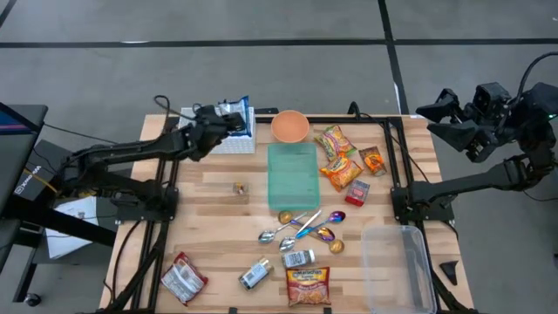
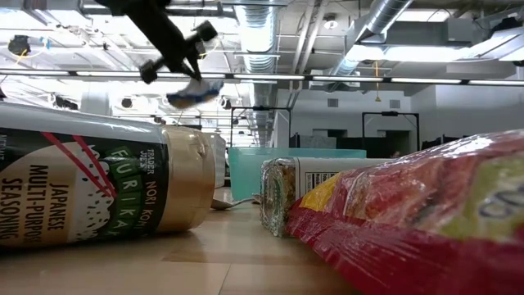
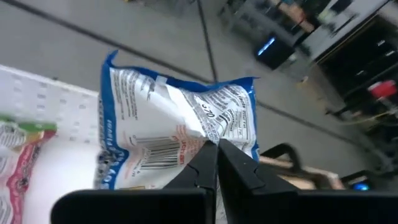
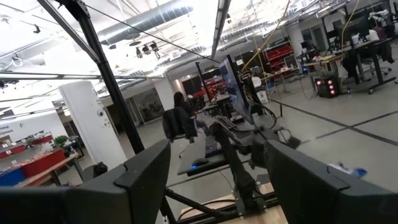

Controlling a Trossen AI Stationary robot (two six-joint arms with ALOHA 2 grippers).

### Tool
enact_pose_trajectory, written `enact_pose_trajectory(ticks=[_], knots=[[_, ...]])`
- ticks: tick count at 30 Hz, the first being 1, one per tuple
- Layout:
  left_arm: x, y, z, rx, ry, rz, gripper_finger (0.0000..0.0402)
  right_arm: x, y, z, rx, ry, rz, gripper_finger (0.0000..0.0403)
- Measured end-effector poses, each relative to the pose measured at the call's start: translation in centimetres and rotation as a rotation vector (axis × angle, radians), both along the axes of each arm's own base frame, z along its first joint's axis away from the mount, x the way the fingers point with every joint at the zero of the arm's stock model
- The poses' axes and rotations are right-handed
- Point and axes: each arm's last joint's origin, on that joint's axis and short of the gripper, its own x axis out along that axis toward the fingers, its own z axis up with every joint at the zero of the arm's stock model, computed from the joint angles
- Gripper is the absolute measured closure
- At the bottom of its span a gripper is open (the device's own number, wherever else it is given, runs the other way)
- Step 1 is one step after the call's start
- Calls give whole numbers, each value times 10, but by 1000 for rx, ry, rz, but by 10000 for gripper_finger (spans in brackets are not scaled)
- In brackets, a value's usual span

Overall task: Pick & Place Food Item
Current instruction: Put the blue noodles pack into the white bin

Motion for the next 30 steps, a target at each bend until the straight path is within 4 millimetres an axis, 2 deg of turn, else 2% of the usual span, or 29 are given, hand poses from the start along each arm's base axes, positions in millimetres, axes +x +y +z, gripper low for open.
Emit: enact_pose_trajectory(ticks=[7, 14, 22, 30], knots=[[18, 26, -25, -41, 91, 59, 401, 0, 0, 0, 0, 0, 1, 147], [18, 47, -19, -19, 160, 70, 401, 0, 0, 0, 0, 0, 1, 147], [-2, 44, -28, -118, 338, 101, 401, 0, 0, 0, 0, 0, 0, 147], [-6, 46, -29, -122, 365, 131, 401, 0, 0, 0, -3, 0, 0, 147]])
